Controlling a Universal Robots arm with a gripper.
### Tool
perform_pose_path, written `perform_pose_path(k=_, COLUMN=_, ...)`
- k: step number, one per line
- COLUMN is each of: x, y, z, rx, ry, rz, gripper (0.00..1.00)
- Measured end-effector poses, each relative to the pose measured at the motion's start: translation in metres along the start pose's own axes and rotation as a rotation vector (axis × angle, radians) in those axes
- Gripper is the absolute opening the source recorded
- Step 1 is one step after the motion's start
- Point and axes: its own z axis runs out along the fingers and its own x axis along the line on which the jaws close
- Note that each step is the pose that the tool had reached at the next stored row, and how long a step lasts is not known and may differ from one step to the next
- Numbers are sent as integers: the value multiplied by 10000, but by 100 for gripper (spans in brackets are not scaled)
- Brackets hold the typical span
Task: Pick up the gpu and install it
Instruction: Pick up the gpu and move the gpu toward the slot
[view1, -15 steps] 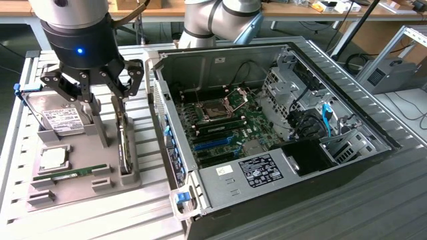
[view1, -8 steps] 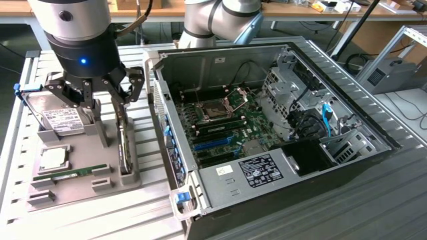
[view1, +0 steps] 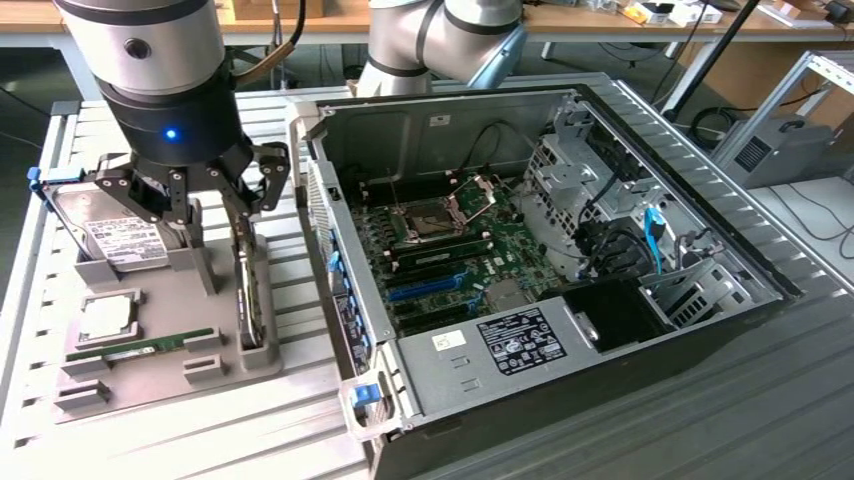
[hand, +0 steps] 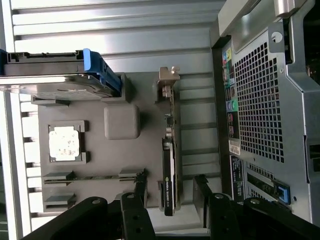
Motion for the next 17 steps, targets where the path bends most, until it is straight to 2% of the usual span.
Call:
perform_pose_path(k=13, x=-46, y=3, z=10, rx=-2, ry=-2, rz=0, gripper=50)
perform_pose_path(k=17, x=-44, y=1, z=54, rx=-3, ry=-3, rz=0, gripper=50)
